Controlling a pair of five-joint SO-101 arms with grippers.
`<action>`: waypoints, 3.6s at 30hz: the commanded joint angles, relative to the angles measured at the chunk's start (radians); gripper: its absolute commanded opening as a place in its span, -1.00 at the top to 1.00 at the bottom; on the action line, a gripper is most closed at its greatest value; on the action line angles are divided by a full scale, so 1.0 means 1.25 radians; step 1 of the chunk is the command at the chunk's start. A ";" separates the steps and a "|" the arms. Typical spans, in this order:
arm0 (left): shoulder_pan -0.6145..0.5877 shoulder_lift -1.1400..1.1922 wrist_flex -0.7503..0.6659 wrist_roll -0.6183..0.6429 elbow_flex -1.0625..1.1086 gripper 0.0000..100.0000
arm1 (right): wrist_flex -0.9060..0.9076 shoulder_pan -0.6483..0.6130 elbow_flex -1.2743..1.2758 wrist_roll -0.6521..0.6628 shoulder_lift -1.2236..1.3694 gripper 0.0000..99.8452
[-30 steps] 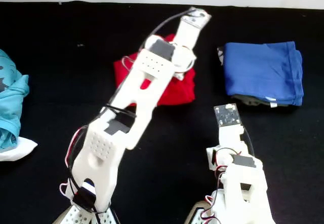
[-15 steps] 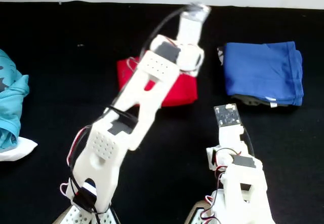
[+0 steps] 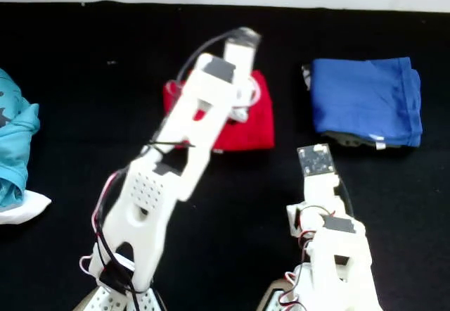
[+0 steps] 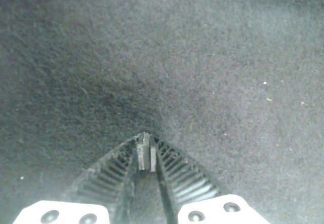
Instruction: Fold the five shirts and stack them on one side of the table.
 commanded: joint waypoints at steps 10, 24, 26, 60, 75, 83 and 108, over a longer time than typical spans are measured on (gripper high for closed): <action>0.045 -0.012 0.185 0.006 -0.282 0.88 | -0.018 0.006 0.013 0.001 -0.001 0.99; -0.311 -0.305 0.274 -0.060 -0.206 0.88 | -0.018 0.006 0.013 0.001 -0.001 0.99; -0.349 -0.406 0.273 -0.066 -0.045 0.88 | -0.018 0.006 0.013 0.000 -0.001 0.99; -0.457 -0.472 -0.534 -0.063 0.992 0.88 | 0.348 0.001 -0.289 -0.045 -0.002 0.99; -0.445 -0.467 -0.536 -0.064 0.988 0.88 | 0.652 -0.226 -1.294 -0.231 0.541 0.79; -0.445 -0.467 -0.538 -0.064 0.988 0.88 | 0.733 -0.307 -1.751 -0.423 0.988 0.29; -0.445 -0.467 -0.538 -0.064 0.988 0.88 | 0.837 -0.267 -2.159 -0.477 1.606 0.71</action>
